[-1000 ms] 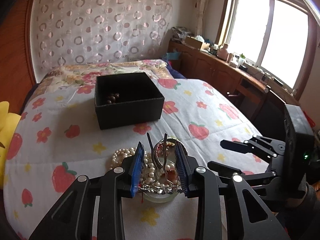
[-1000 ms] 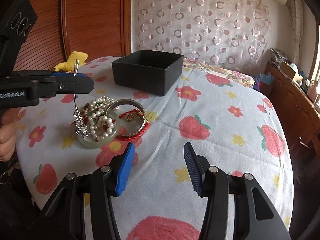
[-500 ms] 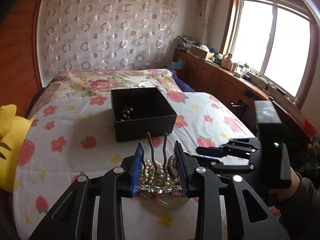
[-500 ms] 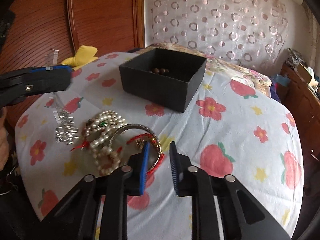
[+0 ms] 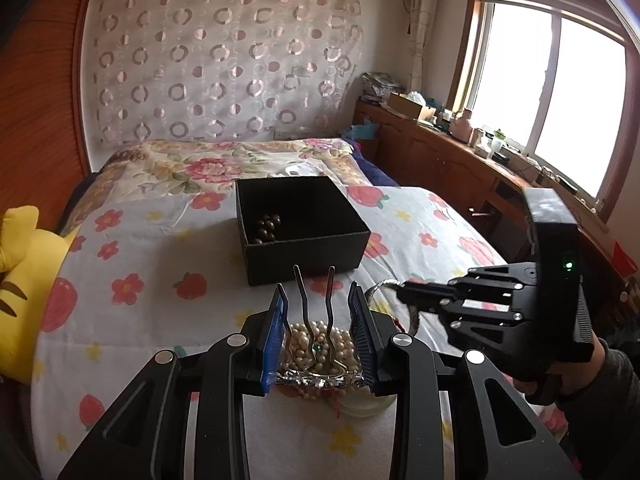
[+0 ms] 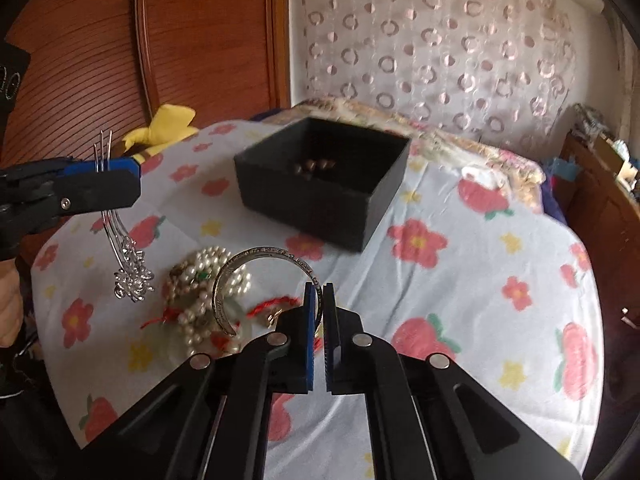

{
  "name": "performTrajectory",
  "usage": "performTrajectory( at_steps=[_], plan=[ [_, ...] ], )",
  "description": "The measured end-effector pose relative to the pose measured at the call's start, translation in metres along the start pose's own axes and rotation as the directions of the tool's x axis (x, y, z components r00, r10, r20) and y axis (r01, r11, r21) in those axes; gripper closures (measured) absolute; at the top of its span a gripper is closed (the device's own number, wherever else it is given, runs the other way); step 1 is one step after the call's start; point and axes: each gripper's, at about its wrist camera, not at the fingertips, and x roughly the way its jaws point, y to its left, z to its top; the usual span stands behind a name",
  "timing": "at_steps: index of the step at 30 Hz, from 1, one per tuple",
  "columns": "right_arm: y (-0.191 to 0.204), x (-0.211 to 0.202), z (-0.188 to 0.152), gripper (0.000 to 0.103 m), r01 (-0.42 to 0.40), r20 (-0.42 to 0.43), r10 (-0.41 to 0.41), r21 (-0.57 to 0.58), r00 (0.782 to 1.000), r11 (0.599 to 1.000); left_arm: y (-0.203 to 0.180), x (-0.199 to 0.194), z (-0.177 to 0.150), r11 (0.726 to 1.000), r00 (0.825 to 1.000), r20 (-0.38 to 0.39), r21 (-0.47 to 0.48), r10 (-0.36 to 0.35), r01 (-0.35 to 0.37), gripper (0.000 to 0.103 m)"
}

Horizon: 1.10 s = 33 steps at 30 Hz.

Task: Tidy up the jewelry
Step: 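Carry the hairpins with the left tool into the black box and release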

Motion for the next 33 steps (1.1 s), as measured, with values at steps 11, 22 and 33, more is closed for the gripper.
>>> performTrajectory(
  at_steps=[11, 22, 33],
  plan=[
    [-0.011, -0.008, 0.023, 0.099, 0.065, 0.036, -0.065, -0.018, 0.997, 0.998, 0.002, 0.007, 0.036, 1.0, 0.999, 0.03, 0.024, 0.02, -0.021, 0.073],
    [-0.027, 0.002, 0.055, 0.099, 0.096, 0.071, -0.096, 0.001, 0.993, 0.995, 0.012, 0.048, 0.088, 0.996, 0.996, 0.032, 0.034, 0.079, -0.08, 0.072],
    [-0.04, 0.026, 0.073, 0.099, 0.118, 0.056, -0.119, 0.023, 0.991, 0.993, 0.024, 0.094, 0.106, 0.992, 0.992, -0.022, 0.027, 0.128, -0.127, 0.072]
  ],
)
